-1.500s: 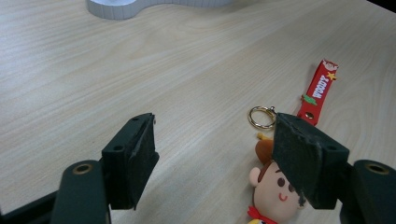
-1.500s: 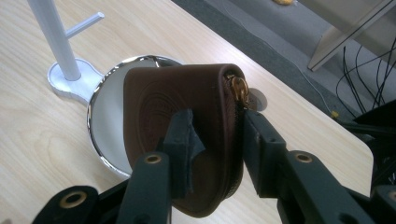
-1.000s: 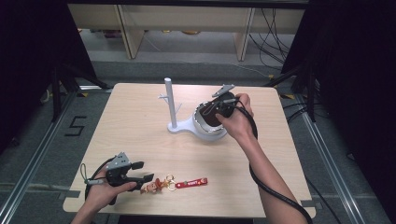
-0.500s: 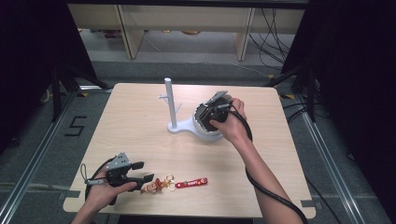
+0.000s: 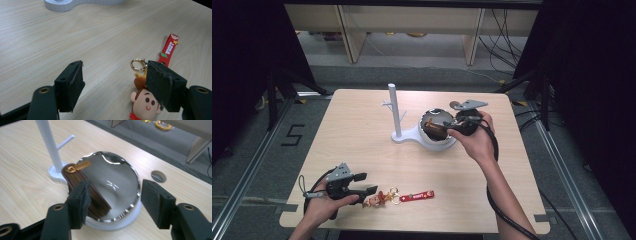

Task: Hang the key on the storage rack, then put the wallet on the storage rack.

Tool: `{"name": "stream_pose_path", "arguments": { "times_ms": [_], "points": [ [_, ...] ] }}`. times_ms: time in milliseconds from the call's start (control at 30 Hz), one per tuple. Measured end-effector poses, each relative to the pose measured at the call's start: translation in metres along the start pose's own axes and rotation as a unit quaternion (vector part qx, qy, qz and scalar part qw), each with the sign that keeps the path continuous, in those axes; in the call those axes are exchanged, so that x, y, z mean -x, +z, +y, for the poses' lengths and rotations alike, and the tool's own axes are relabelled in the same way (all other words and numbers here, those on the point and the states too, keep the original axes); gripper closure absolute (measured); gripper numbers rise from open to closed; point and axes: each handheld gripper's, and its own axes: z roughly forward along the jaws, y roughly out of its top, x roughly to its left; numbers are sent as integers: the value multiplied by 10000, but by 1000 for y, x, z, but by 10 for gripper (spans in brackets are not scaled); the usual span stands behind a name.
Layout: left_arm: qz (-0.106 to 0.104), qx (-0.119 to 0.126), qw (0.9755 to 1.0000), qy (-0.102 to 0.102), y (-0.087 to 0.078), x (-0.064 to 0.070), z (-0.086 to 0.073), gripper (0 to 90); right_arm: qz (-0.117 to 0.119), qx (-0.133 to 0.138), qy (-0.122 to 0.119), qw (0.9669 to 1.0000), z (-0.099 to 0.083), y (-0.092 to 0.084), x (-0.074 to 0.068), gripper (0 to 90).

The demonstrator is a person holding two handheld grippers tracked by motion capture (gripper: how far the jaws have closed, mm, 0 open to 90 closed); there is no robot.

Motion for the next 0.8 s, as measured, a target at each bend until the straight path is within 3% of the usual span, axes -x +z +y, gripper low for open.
{"name": "stream_pose_path", "arguments": {
  "times_ms": [33,67,167,200,300,333,367,400,433,467,533,633,667,800],
  "points": [
    [1,-20,10000,1,0,0,1,294,-56,107,184,9998,-7,-7,3,470],
    [-27,8,10000,-1,0,1,2,294,-29,137,186,9997,-11,-11,6,491],
    [2,67,10000,-16,2,2,5,293,-14,252,511,9984,-32,-25,16,634],
    [23,14,10000,11,2,3,5,293,37,117,701,9975,-39,-30,17,672],
    [-44,17,10000,47,2,5,8,293,135,-62,938,9955,-61,-35,26,773],
    [-85,33,9999,67,2,5,8,293,71,-167,1054,9943,-67,-37,26,797],
    [-72,64,9999,69,2,6,8,293,74,-184,998,9948,-75,-36,29,813],
    [-68,6,9999,79,1,7,10,292,53,-275,1197,9924,-80,-37,27,831],
    [-37,40,10000,60,0,8,10,292,79,-440,1069,9933,-87,-38,30,855],
    [-70,36,9999,83,-1,8,10,292,67,-531,1048,9930,-91,-39,30,861],
    [-58,-17,9999,86,-3,8,11,292,83,-893,1300,9874,-102,-38,26,860],
    [-37,-32,9999,156,-7,7,16,294,147,-1059,1117,9880,-112,-35,29,840],
    [-63,-85,9997,213,-8,6,18,296,144,-1114,1191,9865,-114,-35,28,828],
    [-121,-261,9988,408,-9,7,28,319,190,-1170,1166,9861,-117,-33,29,781]
  ]
}}
